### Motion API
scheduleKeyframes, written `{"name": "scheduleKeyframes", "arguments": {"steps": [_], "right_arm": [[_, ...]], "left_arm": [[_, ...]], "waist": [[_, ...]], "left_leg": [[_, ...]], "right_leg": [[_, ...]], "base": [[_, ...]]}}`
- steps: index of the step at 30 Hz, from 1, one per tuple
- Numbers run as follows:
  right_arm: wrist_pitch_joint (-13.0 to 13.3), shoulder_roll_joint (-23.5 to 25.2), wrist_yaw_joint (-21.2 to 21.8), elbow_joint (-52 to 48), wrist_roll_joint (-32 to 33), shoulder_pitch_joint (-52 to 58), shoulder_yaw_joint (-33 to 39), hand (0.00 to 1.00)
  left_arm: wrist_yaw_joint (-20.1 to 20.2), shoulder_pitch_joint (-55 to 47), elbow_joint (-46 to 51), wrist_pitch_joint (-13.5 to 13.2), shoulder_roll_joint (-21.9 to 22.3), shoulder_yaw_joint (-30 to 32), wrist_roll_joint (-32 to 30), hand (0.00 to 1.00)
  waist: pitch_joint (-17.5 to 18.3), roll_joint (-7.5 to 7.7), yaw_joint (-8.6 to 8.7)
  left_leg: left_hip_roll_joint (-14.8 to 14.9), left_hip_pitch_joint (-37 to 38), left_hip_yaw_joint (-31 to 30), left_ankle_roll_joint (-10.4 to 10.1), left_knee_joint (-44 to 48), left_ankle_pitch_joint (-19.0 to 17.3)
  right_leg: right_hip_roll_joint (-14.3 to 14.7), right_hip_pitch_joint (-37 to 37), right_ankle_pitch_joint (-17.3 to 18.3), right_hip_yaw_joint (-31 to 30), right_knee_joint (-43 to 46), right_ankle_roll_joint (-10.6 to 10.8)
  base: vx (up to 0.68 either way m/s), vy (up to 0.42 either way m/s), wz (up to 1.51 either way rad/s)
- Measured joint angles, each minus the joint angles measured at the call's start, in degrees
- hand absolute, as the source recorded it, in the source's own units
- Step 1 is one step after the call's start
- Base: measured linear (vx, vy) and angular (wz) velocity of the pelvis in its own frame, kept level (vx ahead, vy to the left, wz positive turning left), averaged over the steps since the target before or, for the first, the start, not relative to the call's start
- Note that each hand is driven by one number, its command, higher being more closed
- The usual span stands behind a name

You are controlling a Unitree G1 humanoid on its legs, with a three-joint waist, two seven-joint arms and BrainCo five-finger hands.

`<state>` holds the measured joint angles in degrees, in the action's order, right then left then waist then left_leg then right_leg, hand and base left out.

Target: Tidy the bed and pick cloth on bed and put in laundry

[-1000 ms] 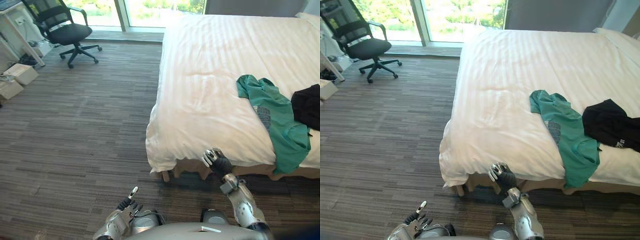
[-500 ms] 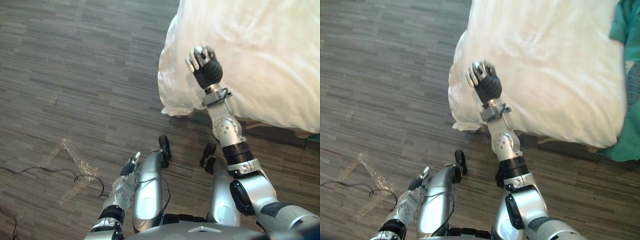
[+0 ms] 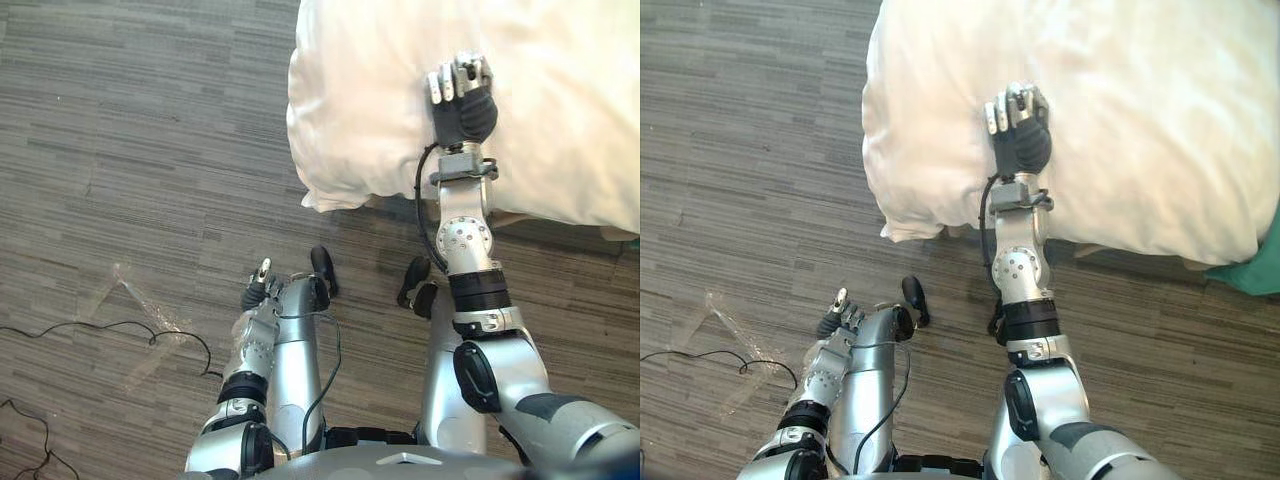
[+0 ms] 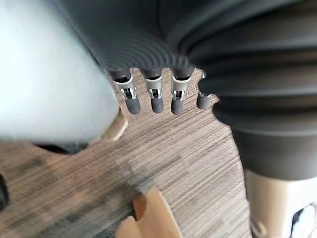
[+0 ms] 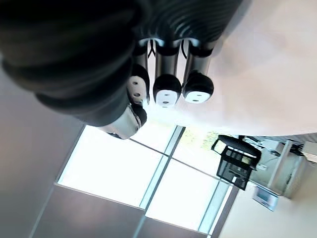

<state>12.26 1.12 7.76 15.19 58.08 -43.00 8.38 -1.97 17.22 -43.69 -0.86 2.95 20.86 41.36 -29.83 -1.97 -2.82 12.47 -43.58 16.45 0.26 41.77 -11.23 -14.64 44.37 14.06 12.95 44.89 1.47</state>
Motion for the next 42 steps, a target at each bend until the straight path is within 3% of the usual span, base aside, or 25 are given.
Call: {"name": "scheduleKeyframes", "arguments": {"steps": [6, 8, 10, 13, 14, 16, 18, 21, 24, 26, 29, 33, 36, 39, 41, 42], "right_arm": [[0.7, -2.0, 3.6, -0.4, 5.0, 4.0, 8.8, 1.00], [0.7, -2.9, 5.3, -0.4, 6.2, 7.2, 11.1, 1.00], [0.7, -3.1, 7.0, 1.4, 8.9, 14.3, 14.2, 1.00], [0.5, -3.4, 7.9, 7.3, 12.0, 25.3, 19.9, 1.00], [0.4, -3.4, 8.0, 7.6, 12.2, 27.2, 20.4, 0.00], [-0.7, -3.4, 10.3, 7.9, 11.6, 35.8, 21.3, 0.00], [-1.2, -3.4, 12.2, 7.9, 9.5, 40.5, 21.3, 0.00], [-2.6, -2.8, 15.9, 9.4, 1.4, 47.5, 20.5, 0.00], [-1.7, -1.1, 17.4, 12.9, -7.2, 50.0, 19.4, 0.00], [0.1, -0.8, 15.4, 19.3, -18.0, 51.7, 18.0, 0.00], [0.7, -1.4, 12.2, 28.4, -25.5, 51.9, 18.1, 0.00], [2.3, -2.4, 5.8, 36.5, -40.3, 52.2, 18.2, 0.00], [3.2, -2.4, 1.9, 39.4, -49.5, 52.3, 17.9, 0.00], [3.8, -3.5, 0.1, 40.4, -53.9, 52.2, 14.7, 0.00], [3.8, -4.4, -0.6, 41.3, -55.0, 52.6, 14.0, 0.00], [3.8, -5.0, -1.4, 41.2, -54.9, 53.0, 13.8, 0.00]], "left_arm": [[-0.7, 1.7, 1.6, 2.9, 1.1, 0.6, 0.0, 0.00], [-0.8, 1.7, 1.9, 3.4, 0.8, 0.8, 0.0, 0.00], [-0.9, 0.9, 1.9, 5.1, -0.4, 0.4, -0.4, 0.00], [-0.7, -1.8, 2.2, 5.5, -0.9, -0.6, -1.7, 0.00], [-0.7, -2.3, 2.4, 5.6, -1.0, -0.6, -2.0, 0.00], [-0.4, -5.8, 2.5, 6.6, -1.5, -0.8, -2.8, 0.00], [0.3, -8.2, 2.5, 7.0, -2.1, -1.5, -4.7, 0.00], [4.6, -11.5, 1.7, 7.6, -2.5, -3.0, -11.3, 0.00], [7.0, -13.9, 0.2, 7.9, -2.4, -5.3, -14.0, 0.00], [8.4, -15.0, -2.9, 8.0, -2.4, -6.9, -14.9, 0.00], [8.5, -16.3, -6.4, 7.7, -3.2, -7.4, -16.8, 0.00], [8.3, -18.2, -10.3, 6.5, -5.1, -7.3, -21.5, 0.00], [8.2, -19.2, -12.0, 5.9, -6.2, -6.8, -24.2, 0.00], [8.5, -21.7, -12.3, 3.7, -5.8, -6.1, -25.0, 0.00], [9.4, -22.7, -12.9, 3.2, -5.1, -6.3, -25.1, 0.00], [9.8, -22.7, -13.7, 2.9, -4.0, -6.5, -25.3, 0.00]], "waist": [[0.0, 0.53, 1.20], [-0.1, 1.37, 1.85], [-0.1, 2.15, 1.86], [0.0, 2.44, 1.97], [0.0, 2.43, 2.09], [0.1, 2.57, 3.52], [1.6, 3.28, 3.79], [6.0, 4.32, 3.75], [10.1, 4.88, 3.80], [13.3, 4.70, 3.71], [16.0, 3.73, 4.31], [17.3, 1.59, 5.34], [17.7, 1.28, 4.65], [17.8, 1.41, 2.44], [18.8, -0.18, 2.11], [19.8, -1.71, 2.72]], "left_leg": [[1.4, -0.6, 0.9, 1.2, 4.1, -2.3], [1.8, 0.2, 1.5, 1.5, 4.9, -3.1], [3.5, 3.4, 2.9, 1.4, 5.5, -4.6], [3.6, 9.0, 5.3, 0.9, 3.1, -5.6], [3.6, 9.9, 5.6, 1.0, 2.4, -5.8], [3.6, 16.3, 7.9, 0.4, -1.6, -5.4], [3.5, 20.7, 9.6, -0.2, -4.6, -5.1], [3.6, 26.7, 10.9, -1.4, -8.6, -4.5], [3.4, 31.1, 11.9, -2.6, -12.3, -4.1], [2.6, 35.1, 13.0, -3.4, -16.5, -2.5], [0.9, 38.5, 13.5, -4.0, -21.7, -0.9], [-1.1, 43.6, 14.5, -4.7, -27.1, 0.5], [-1.6, 45.7, 11.3, -4.7, -26.0, 0.6], [-1.7, 45.2, 3.1, -3.3, -19.0, -0.9], [-1.3, 46.7, -1.0, -3.3, -18.5, -4.6], [-0.9, 48.2, -1.3, -4.1, -19.9, -6.6]], "right_leg": [[0.9, 0.0, -0.9, -1.5, 0.4, 0.8], [1.2, -0.6, -1.4, -2.2, 0.2, 0.9], [2.9, -3.7, -2.3, -3.3, -1.9, 0.6], [3.6, -8.1, -3.4, -4.5, -5.3, 1.1], [3.7, -8.9, -3.7, -4.5, -6.1, 0.9], [4.6, -14.5, -5.0, -5.1, -11.1, 1.4], [5.0, -17.9, -5.6, -5.6, -13.9, 1.4], [6.1, -23.5, -5.8, -5.7, -17.6, 1.3], [6.8, -27.6, -5.9, -5.3, -21.0, 1.5], [7.1, -31.5, -6.4, -5.0, -25.1, 2.0], [7.1, -35.0, -7.8, -4.9, -29.7, 2.6], [7.3, -39.7, -9.6, -5.2, -35.1, 3.1], [8.8, -42.0, -11.1, -9.2, -37.8, 2.9], [10.2, -42.0, -12.9, -17.4, -39.2, 2.8], [12.0, -41.9, -13.1, -20.2, -39.9, 3.2], [13.2, -41.7, -13.8, -21.7, -40.5, 3.8]], "base": [[-0.06, 0.037, -0.17], [-0.03, 0.047, -0.24], [-0.02, 0.065, -0.47], [0.01, 0.046, -0.38], [0.05, 0.039, -0.41], [0.09, 0.038, -0.40], [0.12, 0.007, -0.34], [0.18, -0.036, -0.16], [0.22, -0.040, -0.10], [0.26, -0.022, -0.03], [0.21, 0.012, 0.00], [0.20, 0.031, -0.11], [0.11, -0.007, -0.56], [0.07, -0.001, -1.35], [0.01, 0.102, -1.31], [-0.02, 0.121, -0.60]]}}
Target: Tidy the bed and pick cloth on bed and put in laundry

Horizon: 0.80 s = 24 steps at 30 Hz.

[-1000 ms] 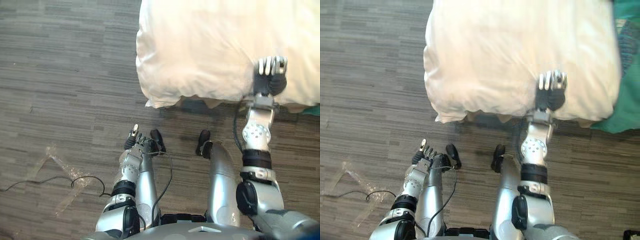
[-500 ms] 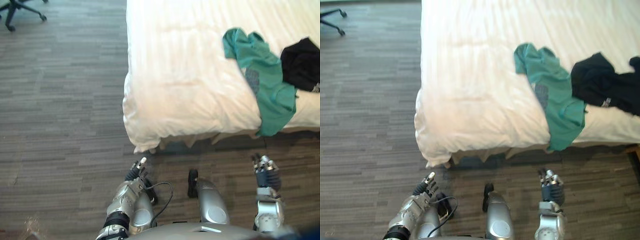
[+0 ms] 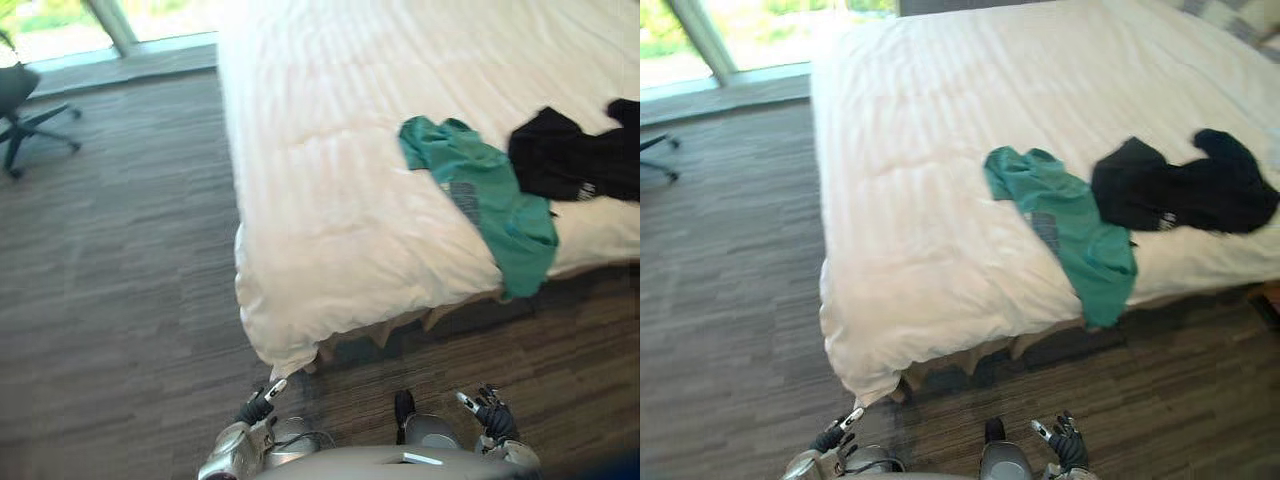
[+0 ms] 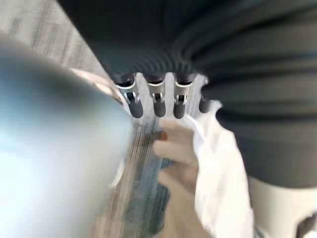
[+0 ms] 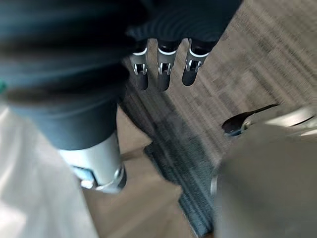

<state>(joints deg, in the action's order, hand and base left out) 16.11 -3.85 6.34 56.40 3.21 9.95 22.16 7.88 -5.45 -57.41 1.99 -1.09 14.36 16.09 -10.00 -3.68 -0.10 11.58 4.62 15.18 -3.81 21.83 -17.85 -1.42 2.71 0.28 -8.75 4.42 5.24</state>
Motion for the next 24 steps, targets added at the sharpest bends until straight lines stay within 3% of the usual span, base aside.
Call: {"name": "scheduleKeyframes", "arguments": {"steps": [2, 8, 11, 15, 17, 18, 20, 21, 22, 23, 24], "right_arm": [[0.2, 0.4, -0.2, -0.4, 1.2, 1.0, -0.7, 0.00], [1.7, 2.2, 0.0, -1.8, 2.2, 3.5, -3.1, 0.00], [2.5, 3.2, 0.2, -3.5, 2.4, 4.4, -4.7, 0.00], [4.4, 2.6, 0.5, -5.1, 4.4, 3.6, -5.9, 0.00], [5.0, 2.7, 0.4, -5.0, 4.3, 4.1, -6.8, 0.00], [5.2, 2.7, 0.4, -4.7, 4.3, 4.4, -7.1, 0.00], [5.3, 2.7, 0.1, -4.7, 3.6, 4.5, -7.8, 0.00], [5.3, 2.6, 0.0, -4.7, 2.7, 4.2, -9.1, 0.00], [5.3, 2.5, 0.0, -4.6, 2.4, 4.0, -9.1, 0.00], [5.2, 2.0, -0.1, -3.6, 1.6, 1.9, -8.6, 0.00], [5.1, 1.7, -0.2, -3.1, 1.3, 1.5, -7.4, 0.00]], "left_arm": [[0.7, 0.6, 0.0, -0.4, 0.6, -0.5, -1.3, 0.00], [0.5, 1.0, 0.5, -0.9, -0.7, -0.8, -2.1, 0.00], [0.5, 0.2, 1.2, -0.2, -0.9, -0.8, -2.2, 0.00], [0.4, -0.3, 1.5, 1.6, 0.3, -0.2, -2.2, 0.00], [0.1, -0.4, 1.5, 1.9, 0.0, 0.2, -2.2, 0.00], [-0.9, -0.4, 1.5, 2.2, 0.0, 0.4, -2.1, 0.00], [-1.3, -0.3, 1.7, 2.4, 0.0, 0.4, -2.1, 0.00], [-1.9, 0.4, 1.7, 2.4, -0.1, 0.3, -2.0, 0.00], [-1.9, 0.5, 1.6, 2.4, -0.4, 0.3, -2.1, 0.00], [-2.0, 0.4, 1.6, 2.4, -0.2, -0.1, -2.0, 0.00], [-2.0, 0.0, 1.5, 2.4, 0.2, -0.7, -1.9, 0.00]], "waist": [[0.3, 0.61, 1.21], [1.4, 3.29, 0.73], [1.7, 3.76, 0.62], [2.1, 2.26, 0.68], [1.9, 2.98, 0.77], [1.9, 3.31, 0.84], [2.1, 4.50, 1.49], [1.6, 5.56, 1.73], [1.6, 5.61, 1.78], [1.3, 4.39, 0.81], [1.5, 3.69, 0.34]], "left_leg": [[-0.8, 1.1, 0.4, -0.6, -1.9, -0.4], [-1.6, 2.5, 4.4, -0.8, -3.3, -2.8], [-1.5, 3.4, 7.1, -0.8, -3.0, -2.9], [1.5, 6.0, 15.5, -1.9, -4.7, -2.5], [1.4, 9.7, 18.9, -2.9, -5.6, -2.4], [1.5, 11.6, 18.7, -2.9, -5.5, -2.5], [1.5, 12.4, 16.9, 1.7, -4.4, -1.7], [0.9, 12.4, 16.1, 6.2, -3.4, -2.1], [0.3, 12.4, 15.0, 6.3, -3.9, -3.6], [-3.4, 11.9, 12.6, 4.9, -8.6, -4.9], [-4.4, 12.6, 11.7, 5.9, -11.6, -5.0]], "right_leg": [[-0.2, 0.1, -0.6, -0.7, 0.0, 0.6], [-0.8, 1.6, -2.8, -3.4, 0.1, 1.5], [-1.2, 2.9, -2.5, -2.0, 0.2, -0.5], [-3.4, 7.6, 0.4, 13.2, 6.6, -6.9], [-4.2, 8.9, 0.2, 17.3, 11.5, -9.3], [-3.6, 8.9, -1.0, 17.0, 13.4, -6.9], [-2.2, 10.0, 1.0, 15.7, 16.5, -7.2], [-1.1, 10.9, 2.4, 13.7, 17.6, -7.3], [-0.4, 11.0, 2.8, 12.7, 17.2, -7.6], [0.9, 10.2, 3.1, 12.6, 14.0, -7.7], [0.6, 10.1, 4.7, 15.8, 13.7, -8.9]], "base": [[-0.08, 0.113, -0.30], [-0.15, 0.070, -0.29], [-0.09, 0.018, -0.47], [0.01, -0.027, -0.99], [0.16, -0.048, -1.09], [0.21, -0.093, -0.93], [0.20, -0.185, -0.84], [0.11, -0.187, -0.67], [0.06, -0.141, -1.02], [0.00, -0.010, -0.87], [0.07, 0.027, -1.45]]}}
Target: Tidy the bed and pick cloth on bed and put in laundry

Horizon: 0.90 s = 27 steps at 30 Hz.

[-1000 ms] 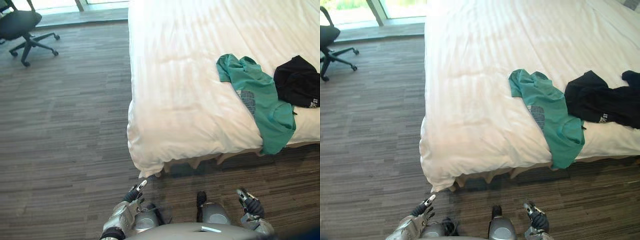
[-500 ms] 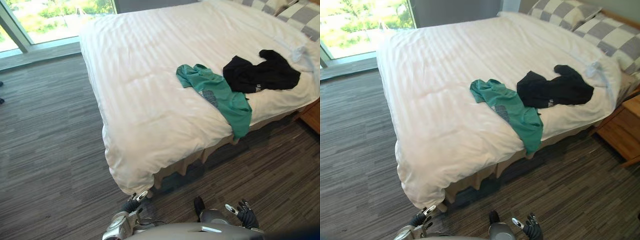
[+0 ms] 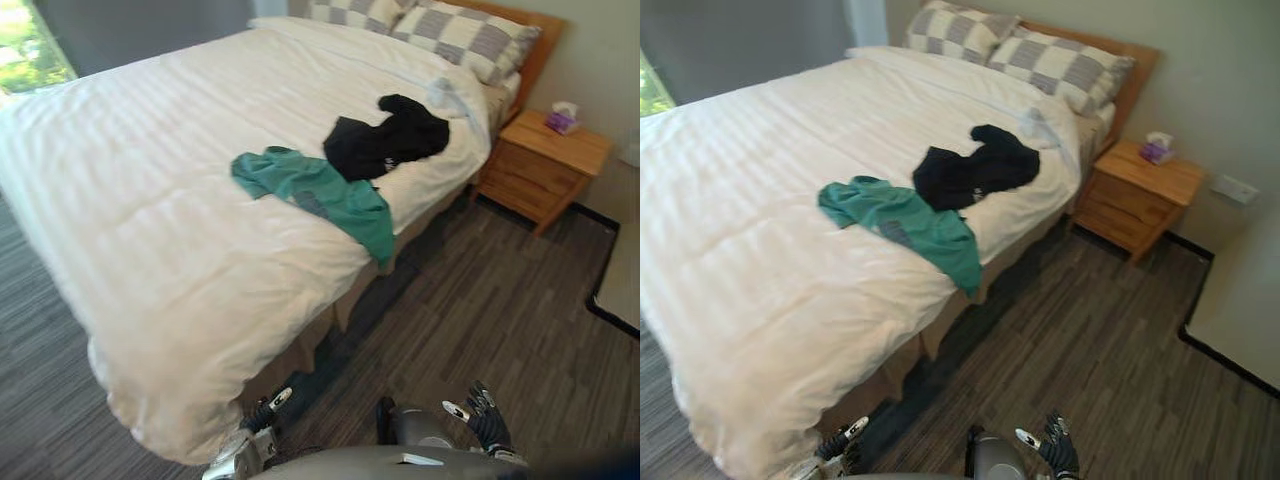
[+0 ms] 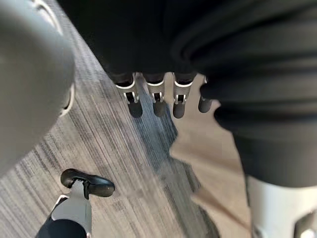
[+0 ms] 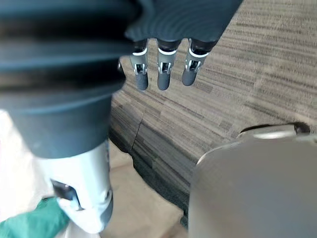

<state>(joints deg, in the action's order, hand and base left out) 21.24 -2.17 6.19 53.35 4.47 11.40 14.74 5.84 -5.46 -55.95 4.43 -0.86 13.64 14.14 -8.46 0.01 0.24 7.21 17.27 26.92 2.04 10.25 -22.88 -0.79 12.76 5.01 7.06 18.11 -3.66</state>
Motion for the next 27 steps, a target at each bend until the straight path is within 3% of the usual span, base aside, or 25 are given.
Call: {"name": "scheduleKeyframes", "arguments": {"steps": [1, 3, 5, 6, 7, 8, 9, 15, 20, 22, 24, 26, 27], "right_arm": [[-0.1, -0.7, -0.3, 0.4, -0.7, -0.8, 0.7, 0.00], [-0.6, -0.7, -0.3, 1.7, -1.5, -1.3, 0.4, 0.00], [-1.0, -0.5, -0.4, 2.5, -1.6, -2.0, 0.2, 0.00], [-1.0, -0.8, -0.9, 3.2, -1.6, -2.5, 0.4, 0.00], [-1.0, -1.1, -0.9, 4.1, -1.9, -2.6, 0.4, 0.00], [-1.0, -1.7, -1.0, 5.3, -2.0, -2.5, 0.5, 0.00], [-1.1, -2.2, -0.9, 5.6, -2.0, -2.7, 0.6, 0.00], [-0.9, -1.1, 0.4, 6.2, 0.9, -1.9, 2.2, 0.00], [0.1, -1.3, 2.2, 6.3, 3.8, -2.0, 3.0, 0.00], [0.1, -1.5, 2.6, 6.3, 3.8, -2.1, 2.8, 0.00], [0.0, -1.6, 2.7, 6.9, 3.7, -3.2, 2.8, 0.00], [0.0, -1.9, 2.9, 7.0, 3.1, -3.4, 2.6, 0.00], [-0.2, -2.5, 2.7, 7.4, 3.1, -3.3, 2.8, 0.00]], "left_arm": [[0.0, -0.2, 0.4, -0.2, -0.4, -0.2, 0.1, 0.00], [-1.0, 0.2, -1.3, 0.2, -2.6, -0.7, 0.4, 0.00], [-1.5, 0.5, -2.7, 0.2, -3.0, -1.0, 0.9, 0.00], [-1.5, 0.7, -2.6, 0.1, -3.0, -2.9, 0.8, 0.00], [-1.5, 0.9, -2.5, -0.2, -2.6, -3.9, 0.8, 0.00], [-1.5, 1.2, -2.1, -0.3, -2.5, -4.8, 0.4, 0.00], [-1.8, 2.0, -2.0, -0.3, -2.5, -5.0, 0.2, 0.00], [-2.4, 2.3, -2.1, -0.6, -2.8, -7.0, -2.5, 0.00], [-2.2, 2.0, -2.3, -1.7, -2.3, -7.0, -2.6, 0.00], [-2.1, 1.2, -2.3, -2.7, -2.1, -6.9, -2.4, 0.00], [-2.1, 0.9, -2.2, -3.6, -2.1, -6.9, -2.2, 0.00], [-2.0, 0.4, -2.2, -3.9, -2.1, -6.9, -1.2, 0.00], [-1.9, 0.1, -2.5, -3.9, -1.9, -6.9, -0.9, 0.00]], "waist": [[0.2, -0.06, -0.29], [-0.2, 2.05, 0.42], [-0.7, 0.75, 0.21], [-1.2, 0.66, 0.96], [-1.2, 0.35, 0.95], [-1.2, 0.08, 1.18], [-1.3, -1.07, 1.73], [-1.3, -0.91, 2.82], [-2.4, -1.92, 3.58], [-2.8, -1.89, 3.22], [-2.8, -2.42, 2.50], [-2.8, -3.26, 2.73], [-3.0, -3.82, 2.98]], "left_leg": [[-0.3, 0.9, 0.7, -4.5, -2.0, 2.1], [-1.4, 2.9, 2.7, -6.9, -0.4, 1.6], [1.0, 2.0, 3.1, -6.0, 5.4, 2.1], [1.2, -0.3, 1.1, -4.7, 8.2, 1.3], [0.2, -1.1, 0.3, -4.6, 6.3, 1.2], [-0.7, -3.3, 0.3, -3.8, 2.6, 2.2], [-0.8, -6.1, 0.8, -3.9, -0.3, 6.5], [0.0, -5.0, 3.4, -5.3, -1.5, 7.2], [0.9, -5.6, 3.9, -5.2, 8.1, 7.3], [0.0, -8.2, -3.2, -3.6, 14.4, 6.3], [-3.2, -8.5, -12.1, -3.6, 10.9, 4.5], [-3.0, -8.3, -14.3, -3.8, 4.1, 5.3], [-1.9, -7.8, -13.4, -2.9, 2.9, 5.8]], "right_leg": [[-5.0, 4.5, 3.5, 5.9, 14.8, -0.6], [-7.5, 2.7, 7.2, 8.4, 18.2, 0.5], [-4.7, -0.7, 6.6, 8.3, 12.4, 0.3], [-3.4, -3.5, 3.5, 7.0, 5.9, 0.5], [-2.9, -4.6, 1.9, 6.2, 2.9, 0.5], [-2.1, -6.1, -0.8, 5.0, -1.6, 0.7], [-0.8, -6.7, -2.3, 4.4, -4.5, 1.4], [1.2, -7.4, -4.3, 2.1, -9.2, 2.2], [1.9, -10.0, -4.8, -2.4, -10.4, 2.2], [1.9, -11.3, -4.9, -6.9, -11.1, 2.2], [2.2, -11.5, -4.9, -11.3, -11.9, 3.0], [3.3, -11.7, -5.2, -13.9, -12.3, 3.4], [4.0, -12.0, -5.5, -13.5, -12.3, 3.5]], "base": [[0.13, -0.011, -0.99], [0.25, -0.108, -1.03], [0.20, -0.114, -0.98], [0.07, -0.057, -0.45], [0.03, -0.025, -0.63], [0.01, -0.002, -0.67], [0.01, 0.004, -0.74], [0.04, 0.005, -0.26], [0.04, -0.018, -0.42], [0.03, 0.013, -0.80], [-0.02, 0.102, -1.20], [-0.05, 0.133, -1.09], [-0.02, 0.140, -0.57]]}}
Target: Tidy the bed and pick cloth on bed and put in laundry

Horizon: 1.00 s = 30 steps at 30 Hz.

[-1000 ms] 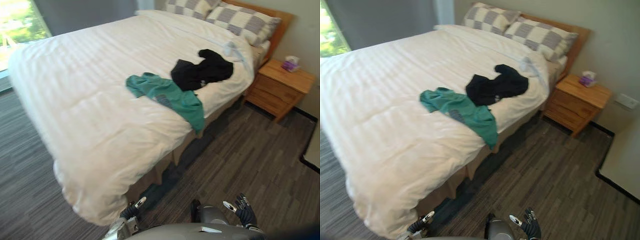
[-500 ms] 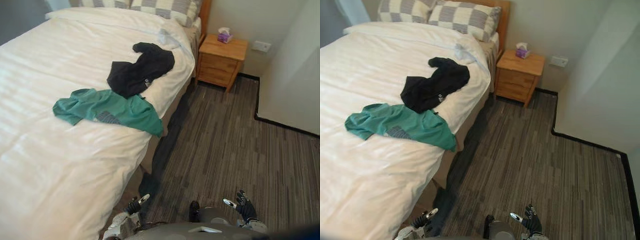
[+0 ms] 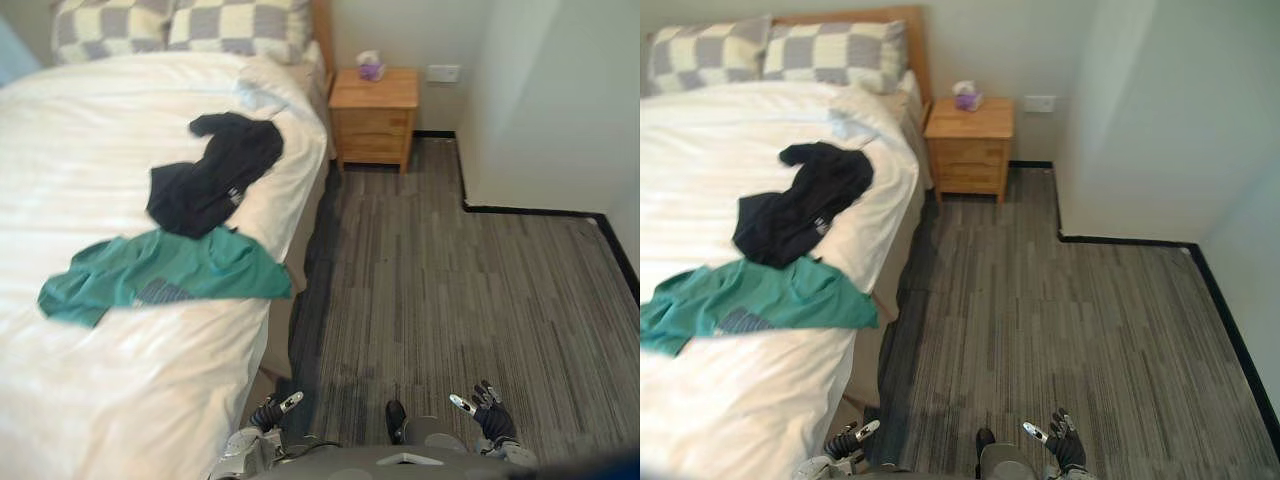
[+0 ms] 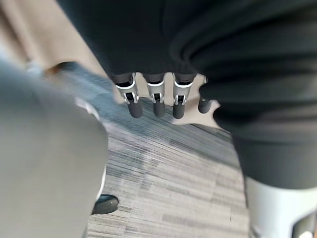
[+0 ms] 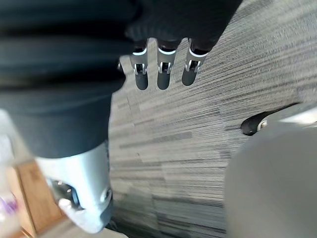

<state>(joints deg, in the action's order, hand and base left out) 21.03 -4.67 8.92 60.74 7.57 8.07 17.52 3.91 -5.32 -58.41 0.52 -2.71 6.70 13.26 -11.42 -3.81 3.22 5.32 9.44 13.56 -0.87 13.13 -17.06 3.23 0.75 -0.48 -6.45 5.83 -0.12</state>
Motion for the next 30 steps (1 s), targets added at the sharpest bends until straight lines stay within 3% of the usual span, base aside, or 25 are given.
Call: {"name": "scheduleKeyframes", "arguments": {"steps": [1, 4, 8, 9, 17, 19, 22, 24, 26, 27, 28, 29, 30], "right_arm": [[-0.1, 0.3, 0.1, -0.2, 0.0, 0.8, 0.0, 0.00], [-1.3, 1.3, 0.1, 0.0, 1.2, 2.7, 0.1, 0.00], [-2.2, 0.7, 0.8, -0.1, 1.7, 2.9, 0.8, 0.00], [-4.8, 1.2, 1.9, 2.1, 1.2, 0.7, 3.3, 0.00], [-4.7, 1.2, 2.2, 2.0, 1.9, 0.7, 3.4, 0.00], [-4.6, 1.4, 2.5, 1.9, 3.1, 0.8, 3.4, 0.00], [-4.3, 2.3, 4.2, 1.2, 5.8, 1.2, 3.6, 0.00], [-4.2, 3.2, 5.6, 0.8, 7.0, 2.0, 5.3, 0.00], [-4.1, 3.1, 6.8, 0.1, 7.0, 2.8, 5.4, 0.00], [-4.1, 2.7, 7.3, -1.4, 6.9, 3.5, 4.4, 0.00], [-4.1, 2.3, 7.4, -2.0, 6.8, 3.7, 3.5, 0.00], [-4.2, 2.1, 7.5, -2.3, 6.8, 3.4, 2.3, 0.00], [-4.4, 1.9, 7.5, -2.4, 6.8, 3.8, 1.6, 0.00]], "left_arm": [[0.0, -0.4, 0.0, 0.0, -0.1, 0.0, 0.9, 0.00], [0.0, -0.2, -0.2, 0.1, -0.7, 0.0, 0.8, 0.00], [0.0, -0.3, -0.3, 0.4, -0.4, -0.1, 0.8, 0.00], [0.7, -0.1, -1.4, 0.6, -1.1, 0.1, 0.8, 0.00], [0.8, -0.1, -1.4, 0.0, -0.9, 0.2, 1.1, 0.00], [0.8, -0.2, -1.4, -0.7, -0.7, 1.3, 1.1, 0.00], [0.7, -0.5, -1.3, -1.8, -0.1, 3.1, 0.8, 0.00], [-0.1, -0.4, -1.0, -2.5, 0.2, 4.2, 0.6, 0.00], [-1.1, -0.4, -0.1, -3.8, 0.6, 5.5, 0.6, 0.00], [-1.7, -0.8, 0.4, -4.4, 1.2, 6.8, 0.6, 0.00], [-1.8, -1.8, 0.3, -4.8, 1.4, 7.9, 0.6, 0.00], [-1.6, -1.5, 0.4, -5.2, 1.4, 9.6, 0.5, 0.00], [-1.5, -1.6, 1.2, -5.8, 1.6, 9.8, 0.4, 0.00]], "waist": [[0.8, -0.63, 0.40], [0.8, 0.75, 0.26], [0.9, 0.03, 0.28], [1.7, 1.24, -1.08], [1.6, 0.94, -1.05], [1.3, 1.08, -1.17], [0.5, 1.91, -1.20], [-0.2, 1.82, -1.22], [-0.1, 1.62, -2.30], [0.1, 0.92, -2.62], [0.0, 0.84, -2.60], [-0.4, 1.30, -1.73], [-0.6, 0.81, -1.40]], "left_leg": [[0.2, 0.2, 1.3, 0.0, -0.2, -0.1], [-0.4, 1.4, 1.9, 0.0, -1.5, -0.1], [-0.3, 3.6, 1.1, -1.1, -4.3, 0.6], [1.6, 4.8, -1.9, -2.9, -6.5, 2.2], [2.0, 5.3, -1.8, -3.1, -6.7, 2.0], [1.9, 5.0, -1.7, -3.1, -6.1, 2.0], [1.7, 4.2, -1.4, -3.0, -4.5, 1.9], [2.3, 3.1, -1.1, -2.4, -2.6, -0.3], [3.7, 2.3, 0.5, -3.0, 1.2, -3.4], [5.5, 1.5, 2.1, -4.3, 4.2, -5.5], [6.4, 0.8, 3.1, -5.3, 7.3, -6.3], [8.8, -4.8, 3.1, -5.3, 20.7, -6.1], [10.7, -9.7, 2.0, -4.0, 30.6, -2.6]], "right_leg": [[-0.7, -0.2, -0.2, 1.8, -0.2, 0.1], [-1.7, -0.6, -1.1, 3.7, -0.4, 0.6], [-1.6, -2.7, -1.5, 4.3, -2.7, 0.6], [0.1, -7.4, -3.8, 6.7, -11.6, -0.6], [0.7, -7.0, -4.1, 7.1, -10.4, -0.9], [0.5, -6.0, -3.0, 7.1, -8.1, -0.8], [-0.3, -2.8, 1.5, 7.7, -1.1, -0.3], [-2.0, 0.6, 7.0, 12.6, 6.7, -1.2], [-2.4, 2.0, 9.7, 15.4, 11.7, -1.8], [-2.2, 3.4, 11.3, 17.3, 15.2, -2.8], [-2.7, 3.7, 12.5, 18.0, 16.2, -2.4], [-2.0, 4.3, 14.2, 18.2, 17.0, -3.1], [-1.7, 4.1, 14.5, 18.0, 16.9, -3.5]], "base": [[0.01, 0.135, -0.48], [0.04, 0.109, -0.14], [0.09, 0.033, 0.09], [0.06, 0.014, 0.01], [0.07, 0.023, -0.02], [0.02, 0.036, -0.02], [-0.01, 0.013, 0.10], [-0.07, 0.005, 0.24], [0.04, -0.044, -0.30], [0.14, -0.056, -0.62], [0.14, -0.047, -0.50], [0.12, -0.095, -0.28], [0.14, -0.124, -0.25]]}}
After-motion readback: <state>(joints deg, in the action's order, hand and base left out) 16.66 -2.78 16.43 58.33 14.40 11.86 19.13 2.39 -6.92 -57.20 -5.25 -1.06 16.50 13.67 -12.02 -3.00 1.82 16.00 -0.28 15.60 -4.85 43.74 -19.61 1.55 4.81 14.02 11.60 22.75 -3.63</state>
